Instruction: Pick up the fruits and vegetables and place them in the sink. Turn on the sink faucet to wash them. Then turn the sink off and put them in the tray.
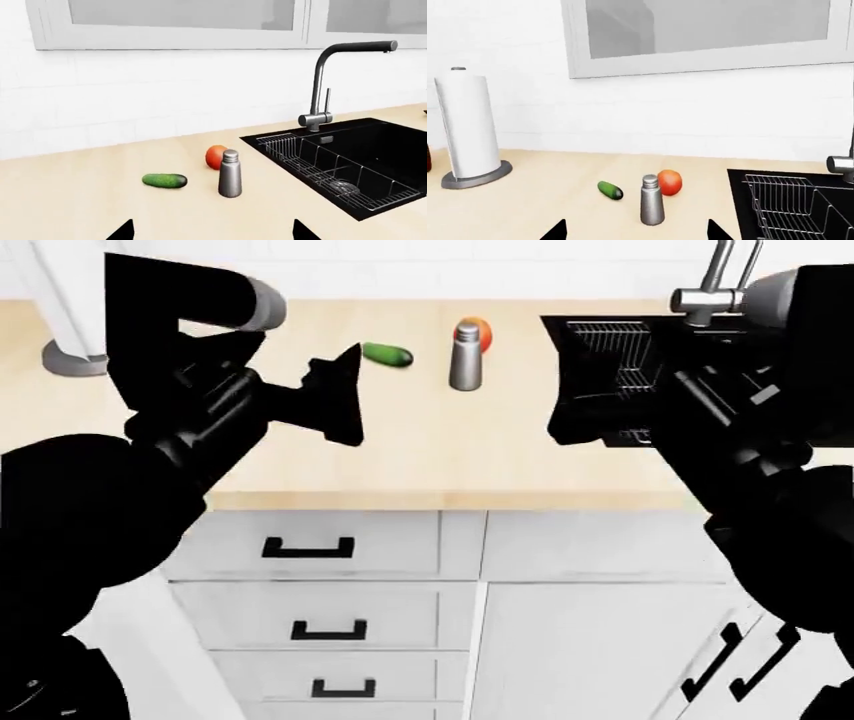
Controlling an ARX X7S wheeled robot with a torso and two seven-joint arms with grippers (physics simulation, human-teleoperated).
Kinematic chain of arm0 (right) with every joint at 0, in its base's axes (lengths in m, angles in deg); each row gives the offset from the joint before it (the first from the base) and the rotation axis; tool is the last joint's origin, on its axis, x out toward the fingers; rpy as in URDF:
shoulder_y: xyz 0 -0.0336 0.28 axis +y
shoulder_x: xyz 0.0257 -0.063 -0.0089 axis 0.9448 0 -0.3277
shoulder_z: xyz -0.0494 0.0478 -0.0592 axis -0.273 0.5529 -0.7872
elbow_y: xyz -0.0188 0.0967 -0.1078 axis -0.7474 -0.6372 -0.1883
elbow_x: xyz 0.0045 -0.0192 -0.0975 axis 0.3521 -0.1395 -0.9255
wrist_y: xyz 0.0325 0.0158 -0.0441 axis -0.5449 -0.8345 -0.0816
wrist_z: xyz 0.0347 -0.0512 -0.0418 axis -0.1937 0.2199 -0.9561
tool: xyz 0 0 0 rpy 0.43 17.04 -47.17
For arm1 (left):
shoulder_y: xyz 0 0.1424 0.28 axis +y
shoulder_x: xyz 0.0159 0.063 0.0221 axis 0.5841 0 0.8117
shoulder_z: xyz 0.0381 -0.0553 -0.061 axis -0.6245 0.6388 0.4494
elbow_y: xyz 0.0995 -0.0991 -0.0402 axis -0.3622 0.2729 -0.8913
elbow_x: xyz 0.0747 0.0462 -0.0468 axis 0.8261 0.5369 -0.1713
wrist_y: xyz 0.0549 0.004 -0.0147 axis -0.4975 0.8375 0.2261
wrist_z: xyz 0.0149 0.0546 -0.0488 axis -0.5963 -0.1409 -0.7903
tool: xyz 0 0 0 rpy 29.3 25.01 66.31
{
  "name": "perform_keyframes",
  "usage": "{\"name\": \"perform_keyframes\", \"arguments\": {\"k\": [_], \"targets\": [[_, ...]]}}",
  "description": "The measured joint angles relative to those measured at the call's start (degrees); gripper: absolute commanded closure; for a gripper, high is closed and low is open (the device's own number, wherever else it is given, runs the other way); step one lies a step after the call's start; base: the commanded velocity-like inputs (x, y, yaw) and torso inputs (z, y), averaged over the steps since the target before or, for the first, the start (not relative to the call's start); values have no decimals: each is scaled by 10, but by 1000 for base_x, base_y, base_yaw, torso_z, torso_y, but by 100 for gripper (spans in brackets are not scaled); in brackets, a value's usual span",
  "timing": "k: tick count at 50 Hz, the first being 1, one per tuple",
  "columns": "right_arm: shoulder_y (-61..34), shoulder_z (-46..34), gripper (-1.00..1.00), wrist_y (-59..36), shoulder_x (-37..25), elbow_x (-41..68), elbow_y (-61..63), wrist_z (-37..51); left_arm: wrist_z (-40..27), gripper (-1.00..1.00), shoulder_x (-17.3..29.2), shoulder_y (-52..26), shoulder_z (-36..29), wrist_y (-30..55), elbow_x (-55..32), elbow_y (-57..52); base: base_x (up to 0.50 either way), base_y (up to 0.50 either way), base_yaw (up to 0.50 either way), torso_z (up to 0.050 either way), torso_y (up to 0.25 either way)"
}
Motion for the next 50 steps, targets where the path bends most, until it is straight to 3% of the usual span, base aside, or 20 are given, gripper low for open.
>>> {"name": "perform_keyframes", "arguments": {"k": [12, 21, 33, 50], "targets": [[-219, -116, -100, 12, 11, -77, -221, -117, 72, -100, 6, -216, -87, -15, 51, 238, 162, 0, 0, 0, 0], [-327, -179, -100, 13, 22, -118, -352, -190, 115, -100, -1, -317, -126, -25, 77, 372, 353, 0, 0, 0, 0], [-404, -234, -100, 22, 34, -154, -449, -252, 151, -100, -3, -385, -161, -30, 94, 458, 451, 0, 0, 0, 0], [-422, -260, -100, 36, 40, -168, -486, -280, 160, -100, -3, -403, -172, -23, 91, 477, 500, 0, 0, 0, 1]]}}
